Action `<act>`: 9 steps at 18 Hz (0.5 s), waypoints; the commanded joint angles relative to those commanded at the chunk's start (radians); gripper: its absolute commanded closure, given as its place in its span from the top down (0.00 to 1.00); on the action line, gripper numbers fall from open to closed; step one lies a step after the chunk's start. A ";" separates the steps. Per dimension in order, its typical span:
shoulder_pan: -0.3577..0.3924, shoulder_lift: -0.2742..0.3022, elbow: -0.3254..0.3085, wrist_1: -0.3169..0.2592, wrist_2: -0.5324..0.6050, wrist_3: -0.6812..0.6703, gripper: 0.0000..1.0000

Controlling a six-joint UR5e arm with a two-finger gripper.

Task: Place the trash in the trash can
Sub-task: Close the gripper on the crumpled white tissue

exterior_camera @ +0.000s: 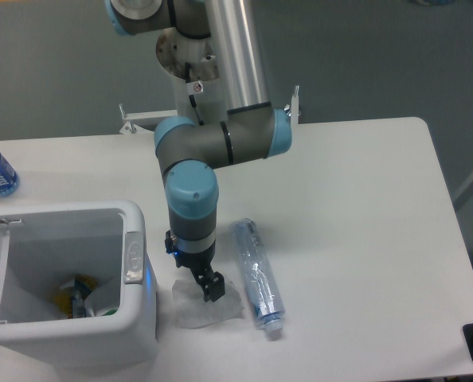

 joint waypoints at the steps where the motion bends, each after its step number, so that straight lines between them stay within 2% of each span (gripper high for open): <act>1: 0.000 0.000 0.002 0.000 0.000 -0.002 0.48; 4: 0.005 -0.034 0.031 0.000 0.000 -0.005 0.03; 6: 0.018 -0.066 0.072 0.000 -0.003 -0.031 0.00; 9: 0.040 -0.026 0.074 -0.012 -0.008 -0.037 0.00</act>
